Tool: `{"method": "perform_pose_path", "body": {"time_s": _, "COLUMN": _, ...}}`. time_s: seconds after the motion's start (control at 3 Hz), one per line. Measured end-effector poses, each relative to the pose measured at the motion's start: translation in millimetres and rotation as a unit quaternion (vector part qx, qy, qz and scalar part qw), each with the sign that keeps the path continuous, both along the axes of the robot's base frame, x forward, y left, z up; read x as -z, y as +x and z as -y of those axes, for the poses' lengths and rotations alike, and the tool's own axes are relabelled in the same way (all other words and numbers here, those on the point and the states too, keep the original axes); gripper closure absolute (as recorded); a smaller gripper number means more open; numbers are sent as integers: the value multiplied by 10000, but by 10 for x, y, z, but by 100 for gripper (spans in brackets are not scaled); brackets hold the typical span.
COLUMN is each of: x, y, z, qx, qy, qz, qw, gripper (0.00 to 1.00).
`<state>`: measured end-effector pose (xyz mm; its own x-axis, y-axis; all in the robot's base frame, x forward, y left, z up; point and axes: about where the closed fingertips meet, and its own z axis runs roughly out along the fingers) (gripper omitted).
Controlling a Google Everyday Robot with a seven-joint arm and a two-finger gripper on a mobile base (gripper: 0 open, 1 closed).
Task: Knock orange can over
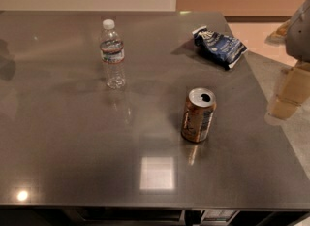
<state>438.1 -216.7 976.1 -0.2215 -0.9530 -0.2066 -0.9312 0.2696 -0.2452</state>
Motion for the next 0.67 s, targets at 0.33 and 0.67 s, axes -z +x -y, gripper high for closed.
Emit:
{"method": "perform_pose_path", "body": {"time_s": 0.33, "x": 0, "y": 0, "z": 0, "qx": 0, "qy": 0, "qz": 1, "qw": 10000, "gripper": 0}}
{"method": "perform_pose_path", "body": {"time_s": 0.67, "x": 9, "y": 8, "z": -57, "qx": -117, "qy": 234, "qz": -58, "qw": 9996, "gripper": 0}}
